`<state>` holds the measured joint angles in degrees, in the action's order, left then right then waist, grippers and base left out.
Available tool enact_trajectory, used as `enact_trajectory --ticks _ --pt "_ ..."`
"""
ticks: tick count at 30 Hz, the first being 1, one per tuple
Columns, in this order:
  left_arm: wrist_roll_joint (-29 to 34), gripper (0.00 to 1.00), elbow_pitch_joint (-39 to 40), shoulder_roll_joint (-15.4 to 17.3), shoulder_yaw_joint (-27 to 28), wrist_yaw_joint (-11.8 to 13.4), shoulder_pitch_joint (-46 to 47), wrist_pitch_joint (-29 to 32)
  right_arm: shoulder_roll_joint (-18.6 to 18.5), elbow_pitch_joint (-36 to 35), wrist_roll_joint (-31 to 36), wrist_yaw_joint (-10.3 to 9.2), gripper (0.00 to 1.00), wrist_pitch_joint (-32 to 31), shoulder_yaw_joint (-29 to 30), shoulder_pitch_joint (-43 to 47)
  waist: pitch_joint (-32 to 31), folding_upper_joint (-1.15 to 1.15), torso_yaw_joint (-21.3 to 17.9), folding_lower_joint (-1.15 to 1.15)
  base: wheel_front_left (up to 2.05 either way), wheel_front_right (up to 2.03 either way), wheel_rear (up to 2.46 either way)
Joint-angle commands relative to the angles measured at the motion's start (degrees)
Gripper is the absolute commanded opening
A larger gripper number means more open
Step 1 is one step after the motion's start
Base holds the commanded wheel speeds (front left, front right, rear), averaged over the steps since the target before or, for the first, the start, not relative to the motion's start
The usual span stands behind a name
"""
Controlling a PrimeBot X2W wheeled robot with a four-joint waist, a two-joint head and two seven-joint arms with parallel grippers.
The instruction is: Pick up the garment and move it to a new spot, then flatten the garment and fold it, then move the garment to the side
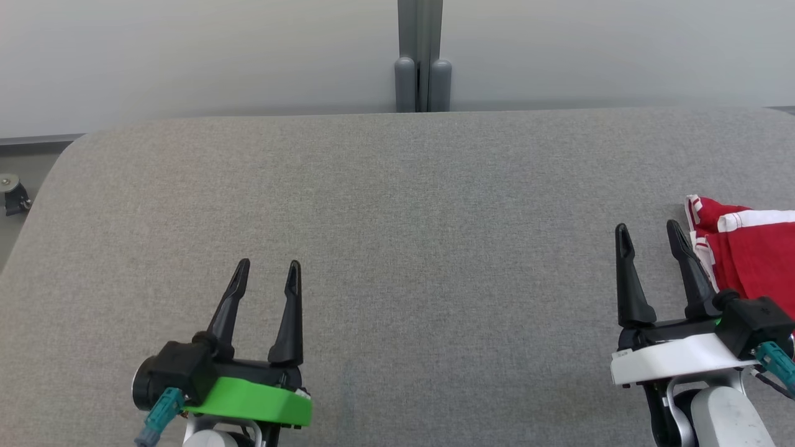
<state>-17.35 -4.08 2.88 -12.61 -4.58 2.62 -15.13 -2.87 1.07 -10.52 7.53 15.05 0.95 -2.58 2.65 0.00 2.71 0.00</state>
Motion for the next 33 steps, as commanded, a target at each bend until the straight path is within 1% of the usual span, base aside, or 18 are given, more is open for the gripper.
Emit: enact_trajectory --ticks 1,6,9,20,21,23,33 --pt "-0.48 1.00 0.06 0.07 0.28 -0.52 -0.97 0.03 -0.05 0.05 -0.16 -0.10 1.00 0.15 -0.06 0.53 0.08 0.00 -0.06 0.00 0.00 0.00 0.00" --pt "-1.43 1.00 -0.39 0.07 0.34 -1.40 -0.99 0.03 -0.04 -0.29 -0.10 -0.10 1.00 0.15 0.17 0.11 0.44 0.00 -0.10 0.00 0.00 0.00 0.00" --pt "-3.50 1.00 -0.86 0.07 -0.18 -1.94 -1.09 0.03 -0.04 -0.37 -0.10 -0.10 1.00 0.15 0.24 0.04 0.59 0.00 -0.06 0.00 0.00 0.00 0.00" --pt "-4.13 1.00 -0.49 0.07 0.30 -2.52 -0.35 0.03 -0.04 -0.05 -0.48 -0.10 1.00 0.15 -0.04 -0.13 0.85 0.00 0.32 0.00 0.00 0.00 0.00" --pt "-4.02 0.00 -0.58 0.00 0.19 -2.44 -0.27 0.00 0.03 0.09 -0.09 0.01 0.00 0.00 -0.04 0.01 0.85 0.00 0.31 0.00 0.00 0.00 0.00" --pt "-4.07 0.00 -1.71 -0.01 -0.03 -2.44 -0.43 0.01 0.20 1.14 -0.11 0.01 0.00 -0.02 -0.06 0.32 0.86 0.00 0.31 0.00 0.00 0.00 0.00" --pt "-14.42 0.00 -2.36 0.70 1.61 -2.34 -0.12 2.12 -0.40 2.48 -11.77 0.00 0.00 -2.28 -0.09 -0.11 0.60 0.00 0.07 0.00 0.00 0.00 0.00"
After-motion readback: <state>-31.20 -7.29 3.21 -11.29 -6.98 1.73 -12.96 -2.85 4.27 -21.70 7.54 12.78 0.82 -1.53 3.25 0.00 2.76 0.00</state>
